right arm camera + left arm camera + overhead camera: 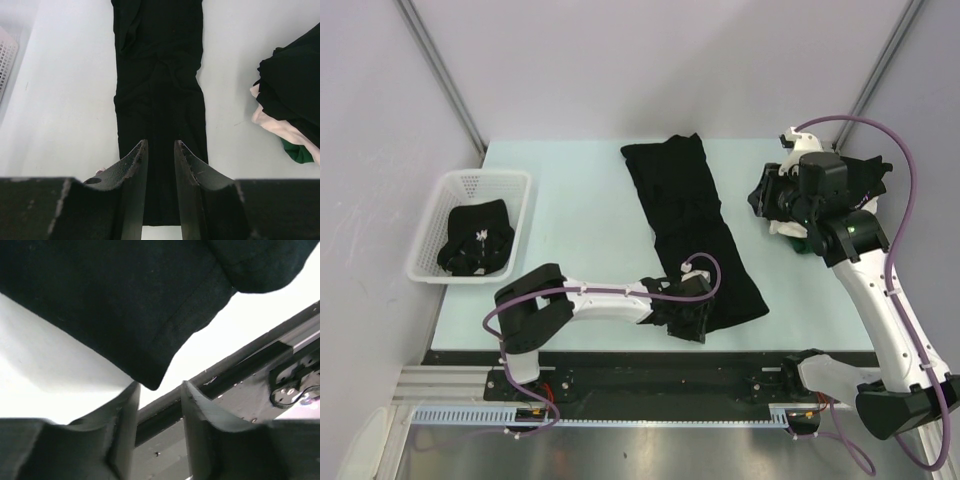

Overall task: Fold and stack the t-shirts
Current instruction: Rotate the tshirt 90 degrees

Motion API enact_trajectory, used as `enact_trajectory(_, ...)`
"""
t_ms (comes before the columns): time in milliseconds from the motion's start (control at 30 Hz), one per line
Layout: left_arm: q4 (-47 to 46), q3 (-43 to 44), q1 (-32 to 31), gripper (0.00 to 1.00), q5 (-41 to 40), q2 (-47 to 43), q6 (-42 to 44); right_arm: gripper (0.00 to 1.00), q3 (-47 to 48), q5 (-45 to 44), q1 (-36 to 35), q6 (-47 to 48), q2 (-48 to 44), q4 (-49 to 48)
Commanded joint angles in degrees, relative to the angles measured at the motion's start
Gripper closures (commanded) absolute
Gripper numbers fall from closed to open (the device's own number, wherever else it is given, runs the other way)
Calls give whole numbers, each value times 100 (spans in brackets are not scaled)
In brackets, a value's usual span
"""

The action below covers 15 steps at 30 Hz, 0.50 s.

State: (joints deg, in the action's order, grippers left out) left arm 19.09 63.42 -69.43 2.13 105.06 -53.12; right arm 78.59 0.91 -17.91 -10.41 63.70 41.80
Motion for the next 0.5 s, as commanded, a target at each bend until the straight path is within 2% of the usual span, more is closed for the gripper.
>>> enact_trajectory(0,384,179,-44,46,-204,-64,12,67,-10,6,-28,40,-174,-102)
enact_trajectory(233,341,294,-44,44,-406,111,-14,67,-10,-91,-116,154,-226,-23)
enact_trajectory(467,288,566,-36,54,-389,595,-14,67,-10,-354,-230,268,-297,188)
